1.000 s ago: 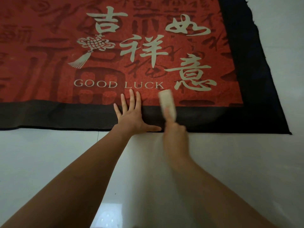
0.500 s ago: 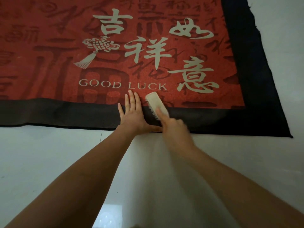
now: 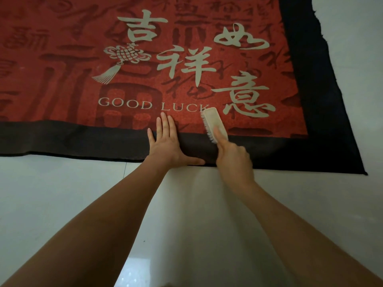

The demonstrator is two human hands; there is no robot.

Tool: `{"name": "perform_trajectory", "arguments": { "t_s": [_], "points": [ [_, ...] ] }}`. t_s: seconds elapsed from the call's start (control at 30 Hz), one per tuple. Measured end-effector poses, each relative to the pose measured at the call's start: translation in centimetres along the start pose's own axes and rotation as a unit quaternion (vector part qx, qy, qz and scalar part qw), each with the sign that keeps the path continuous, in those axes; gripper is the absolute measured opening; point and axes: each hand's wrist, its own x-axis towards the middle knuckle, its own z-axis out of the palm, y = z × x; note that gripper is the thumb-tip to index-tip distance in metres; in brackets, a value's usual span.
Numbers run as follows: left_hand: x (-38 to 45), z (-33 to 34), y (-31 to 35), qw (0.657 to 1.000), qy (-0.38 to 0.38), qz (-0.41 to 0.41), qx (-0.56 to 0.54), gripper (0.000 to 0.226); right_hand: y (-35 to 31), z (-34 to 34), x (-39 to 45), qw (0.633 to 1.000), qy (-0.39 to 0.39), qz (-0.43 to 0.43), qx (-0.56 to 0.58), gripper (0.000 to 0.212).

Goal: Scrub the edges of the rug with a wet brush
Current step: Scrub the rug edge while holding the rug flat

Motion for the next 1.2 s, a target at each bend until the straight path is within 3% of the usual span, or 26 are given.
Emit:
{"name": "perform_trajectory", "arguments": {
  "t_s": [0.17,0.27,0.37,0.5,0.57,0.63,0.73,0.83,0.9,0.97,1.07,1.2],
  "points": [
    [0.2,-0.1,-0.1,1.000,-0.003,-0.002,0.010,0.139,-4.2,2.9,-2.0,0.993,-0.081,-0.083,0.034,0.058],
    [0.2,-0.1,-0.2,1.000,0.000,0.007,-0.005,0.151,-1.6,0.8,-0.1,0.998,-0.039,-0.043,-0.023,0.059],
    [0.3,-0.6,-1.0,0.999,-0.005,0.030,-0.034,0.148,-2.8,1.5,-1.4,1.000,-0.006,0.004,0.022,0.061],
    [-0.4,-1.0,-3.4,0.994,0.010,0.061,-0.087,0.141,-4.8,4.3,-3.5,0.997,-0.042,-0.042,0.057,0.062],
    [-0.9,-0.9,-3.8,0.996,0.016,0.055,-0.074,0.144,-2.7,2.5,-2.2,0.996,-0.054,-0.068,-0.007,0.061],
    [-1.1,-0.6,-3.8,0.998,0.015,0.040,-0.043,0.147,-0.4,0.1,-0.7,0.998,-0.039,-0.023,-0.045,0.061],
    [-0.9,-0.4,-3.8,1.000,0.012,-0.012,0.023,0.151,-2.1,0.3,-1.7,1.000,-0.016,0.018,0.008,0.062],
    [-0.9,-0.3,-4.0,0.999,0.006,-0.042,0.018,0.147,-5.8,3.6,-4.3,0.991,-0.106,-0.077,0.002,0.071],
    [-1.0,-0.3,-4.0,0.999,0.010,-0.046,0.003,0.148,-5.5,3.7,-3.7,0.987,-0.110,-0.117,-0.022,0.070],
    [-1.2,-0.3,-3.8,0.999,0.012,-0.047,-0.006,0.155,-3.7,2.7,-2.1,0.993,-0.080,-0.084,-0.040,0.063],
    [-1.2,0.0,-3.3,0.999,0.017,-0.049,-0.006,0.155,-4.6,3.1,-2.8,0.999,-0.018,-0.015,0.024,0.059],
    [-1.2,-0.1,-3.8,0.999,0.022,-0.037,-0.008,0.138,-7.4,4.9,-3.6,0.993,-0.081,-0.066,0.052,0.057]
  ]
}}
